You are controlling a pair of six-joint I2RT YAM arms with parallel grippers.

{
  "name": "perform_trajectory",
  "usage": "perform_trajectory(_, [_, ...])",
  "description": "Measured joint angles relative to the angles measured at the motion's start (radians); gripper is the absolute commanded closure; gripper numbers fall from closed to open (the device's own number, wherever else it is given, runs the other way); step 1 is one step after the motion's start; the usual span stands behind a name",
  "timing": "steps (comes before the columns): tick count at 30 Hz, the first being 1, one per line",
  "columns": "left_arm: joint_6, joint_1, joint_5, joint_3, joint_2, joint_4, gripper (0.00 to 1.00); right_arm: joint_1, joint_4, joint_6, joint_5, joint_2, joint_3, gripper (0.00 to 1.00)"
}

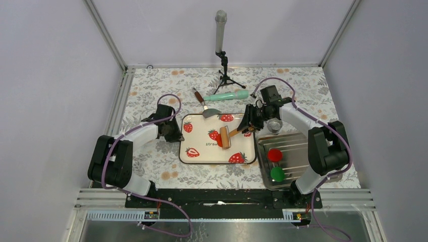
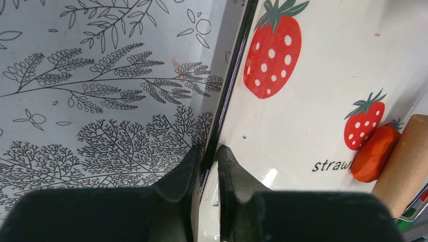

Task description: Roll out the dumpling wrappers from the dough

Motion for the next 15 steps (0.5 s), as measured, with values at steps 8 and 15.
perform_trajectory(8, [-0.012, 0.001, 0.001, -0.011, -0.009, 0.011, 1.00, 0.027, -0.011, -0.005, 0.042, 0.021, 0.014, 1.00])
perform_trajectory(15, [-0.017, 0.001, 0.000, -0.013, -0.011, 0.013, 1.00, 0.056, -0.032, -0.007, 0.058, 0.057, 0.060, 1.00])
